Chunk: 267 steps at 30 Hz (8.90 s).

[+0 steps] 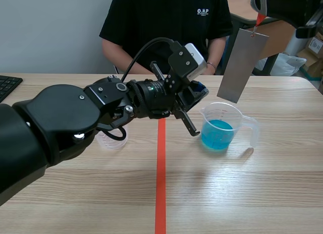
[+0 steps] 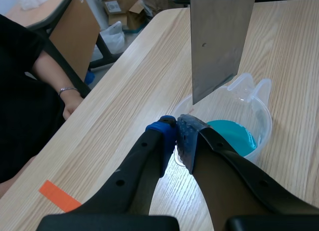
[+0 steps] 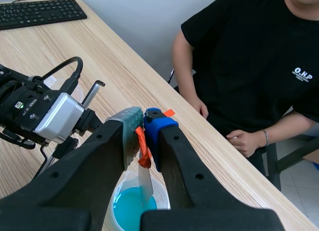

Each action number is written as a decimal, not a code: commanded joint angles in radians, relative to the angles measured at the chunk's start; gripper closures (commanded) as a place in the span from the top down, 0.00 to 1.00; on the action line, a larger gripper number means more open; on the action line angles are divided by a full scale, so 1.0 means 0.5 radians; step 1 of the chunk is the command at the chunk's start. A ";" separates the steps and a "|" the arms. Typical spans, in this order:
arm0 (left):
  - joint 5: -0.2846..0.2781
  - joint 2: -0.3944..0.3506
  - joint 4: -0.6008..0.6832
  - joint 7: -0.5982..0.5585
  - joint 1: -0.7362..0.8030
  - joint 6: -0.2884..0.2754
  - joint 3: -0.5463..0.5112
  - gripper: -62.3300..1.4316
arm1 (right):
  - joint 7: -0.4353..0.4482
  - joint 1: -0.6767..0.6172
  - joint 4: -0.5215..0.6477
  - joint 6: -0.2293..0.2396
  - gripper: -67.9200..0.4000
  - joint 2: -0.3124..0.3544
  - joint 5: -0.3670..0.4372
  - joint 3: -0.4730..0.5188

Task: Do the redox reaction experiment.
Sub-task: 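Raise the plate and point at it, then lower the plate into the blue solution, then hold the plate still in the solution, then raise the plate and point at it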

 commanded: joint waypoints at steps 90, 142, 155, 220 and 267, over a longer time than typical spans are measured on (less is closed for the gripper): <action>-0.753 -1.462 1.230 0.015 3.081 0.475 -1.843 0.10 | 0.362 -0.015 -0.231 0.011 0.03 0.016 -0.242 -0.159; -0.748 -1.286 1.230 0.024 3.307 0.468 -1.936 0.10 | 1.024 0.172 -0.932 0.011 0.03 -0.184 -1.028 -0.592; -0.748 -1.286 1.230 0.024 3.307 0.468 -1.936 0.10 | 1.022 0.172 -0.932 0.011 0.03 -0.183 -1.043 -0.591; -0.749 -1.286 1.230 0.023 3.307 0.467 -1.936 0.10 | 0.249 0.156 -0.259 0.011 0.03 -0.038 -0.289 -0.243; -0.798 -1.647 1.272 -0.201 3.069 0.159 -1.927 0.10 | -0.186 0.156 -0.006 0.011 0.03 -0.039 0.152 -0.008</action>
